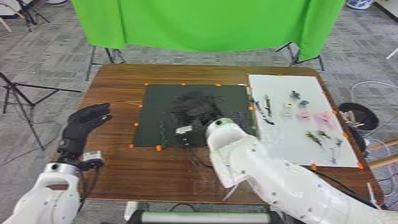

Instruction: Arrange flowers

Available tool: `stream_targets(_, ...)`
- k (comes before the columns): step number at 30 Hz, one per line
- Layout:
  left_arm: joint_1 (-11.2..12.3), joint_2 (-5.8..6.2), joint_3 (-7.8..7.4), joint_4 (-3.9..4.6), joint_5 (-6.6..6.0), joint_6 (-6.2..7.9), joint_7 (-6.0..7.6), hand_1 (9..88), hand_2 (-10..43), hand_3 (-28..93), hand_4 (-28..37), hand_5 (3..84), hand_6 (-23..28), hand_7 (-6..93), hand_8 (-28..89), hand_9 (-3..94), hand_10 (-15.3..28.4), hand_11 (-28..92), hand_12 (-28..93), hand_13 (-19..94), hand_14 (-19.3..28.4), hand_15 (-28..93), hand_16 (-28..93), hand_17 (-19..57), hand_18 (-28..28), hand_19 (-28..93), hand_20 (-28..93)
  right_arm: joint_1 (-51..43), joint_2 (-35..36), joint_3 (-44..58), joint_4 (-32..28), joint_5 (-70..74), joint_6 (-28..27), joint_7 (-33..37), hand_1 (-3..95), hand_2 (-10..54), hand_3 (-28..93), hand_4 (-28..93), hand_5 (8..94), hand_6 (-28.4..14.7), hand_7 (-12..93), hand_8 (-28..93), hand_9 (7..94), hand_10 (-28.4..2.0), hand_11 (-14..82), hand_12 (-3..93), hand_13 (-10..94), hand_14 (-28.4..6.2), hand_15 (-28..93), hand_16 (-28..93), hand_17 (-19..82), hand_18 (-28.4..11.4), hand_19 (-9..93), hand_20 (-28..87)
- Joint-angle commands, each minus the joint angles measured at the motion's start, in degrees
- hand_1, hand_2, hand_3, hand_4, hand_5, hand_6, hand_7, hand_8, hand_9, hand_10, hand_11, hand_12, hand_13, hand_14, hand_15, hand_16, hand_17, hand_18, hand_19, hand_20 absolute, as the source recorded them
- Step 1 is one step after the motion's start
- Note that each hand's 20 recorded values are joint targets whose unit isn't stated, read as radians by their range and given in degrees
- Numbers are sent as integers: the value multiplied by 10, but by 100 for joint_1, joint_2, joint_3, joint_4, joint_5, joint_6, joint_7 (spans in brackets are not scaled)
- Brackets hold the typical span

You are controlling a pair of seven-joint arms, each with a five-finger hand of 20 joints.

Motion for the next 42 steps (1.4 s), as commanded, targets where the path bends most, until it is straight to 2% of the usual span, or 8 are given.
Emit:
stream_targets(1, 299, -52, -226, -103, -63, 44, -2, 402, -95, 635, -142, 475, 7, 218, -87, 430, 116, 231, 147, 381, 159, 283, 6, 101, 138, 206, 250, -1033, 1621, 1653, -778, -765, -730, -72, 579, -95, 613, -80, 691, -23, 299, 93, 819, -129, 105, 447, 883, -46, 294, 374, 696, -77, 578, 472)
stream_targets(5, 312, -35, -243, -133, -57, 82, 4, 403, -95, 635, -143, 475, 7, 219, -87, 429, 116, 232, 147, 381, 158, 283, 6, 101, 138, 207, 251, -2060, 2189, 2995, -1167, -1349, -1506, -47, 551, -95, 572, -146, 671, -25, 254, 89, 761, -149, 179, 317, 863, -65, 334, 287, 678, -83, 603, 425)
stream_targets(8, 336, -38, -286, -151, -54, 107, 12, 403, -95, 634, -142, 475, 7, 219, -87, 431, 115, 232, 147, 382, 159, 284, 5, 102, 137, 206, 250, -2819, 2403, 3977, -1349, -2186, -2031, 1, 429, -95, 624, -223, 656, -22, 215, -76, 726, -164, 199, 237, 849, -77, 340, 266, 658, -90, 630, 377)
stream_targets(12, 381, -45, -342, -175, -48, 94, 5, 403, -95, 634, -142, 475, 7, 219, -87, 431, 115, 233, 147, 383, 159, 285, 5, 103, 137, 206, 251, -3833, 2378, 5329, -1730, -3055, -3168, 291, 359, -95, 567, -267, 630, -45, 143, -80, 697, -181, 140, 209, 832, -91, 323, 258, 640, -95, 642, 354)
stream_targets(17, 394, -57, -355, -179, -44, 71, -4, 404, -95, 633, -143, 476, 8, 219, -87, 432, 116, 233, 147, 384, 159, 283, 3, 106, 136, 201, 247, -4597, 2296, 6012, -1906, -4002, -3607, 553, 291, -95, 524, -270, 611, -80, 68, -64, 663, -202, 89, 180, 824, -104, 310, 255, 627, -100, 651, 340)
stream_targets(18, 441, -68, -378, -210, -43, 94, -14, 404, -95, 634, -143, 476, 8, 219, -87, 432, 116, 233, 147, 385, 159, 282, 2, 108, 135, 198, 245, -4634, 2274, 6053, -1885, -4129, -3811, 634, 282, -95, 532, -267, 611, -83, 64, -62, 660, -203, 87, 177, 826, -106, 311, 256, 627, -100, 654, 339)
stream_targets(22, 378, -70, -361, -178, -22, 56, -28, 404, -95, 633, -143, 476, 8, 219, -87, 432, 116, 233, 146, 385, 159, 281, 2, 109, 133, 196, 244, -4915, 2244, 6355, -1813, -4296, -4547, 988, 278, -95, 543, -241, 610, -86, 58, -60, 659, -204, 88, 169, 829, -107, 312, 256, 627, -98, 663, 332)
stream_targets(42, 436, -91, -394, -206, -14, 24, -53, 405, -95, 632, -142, 476, 7, 220, -88, 432, 117, 232, 146, 384, 159, 280, 4, 107, 135, 198, 247, -5215, 2324, 6173, -943, -5016, -4810, 1531, 320, -95, 561, -210, 609, -77, 65, -61, 682, -193, 92, 169, 847, -95, 318, 263, 634, -88, 713, 316)
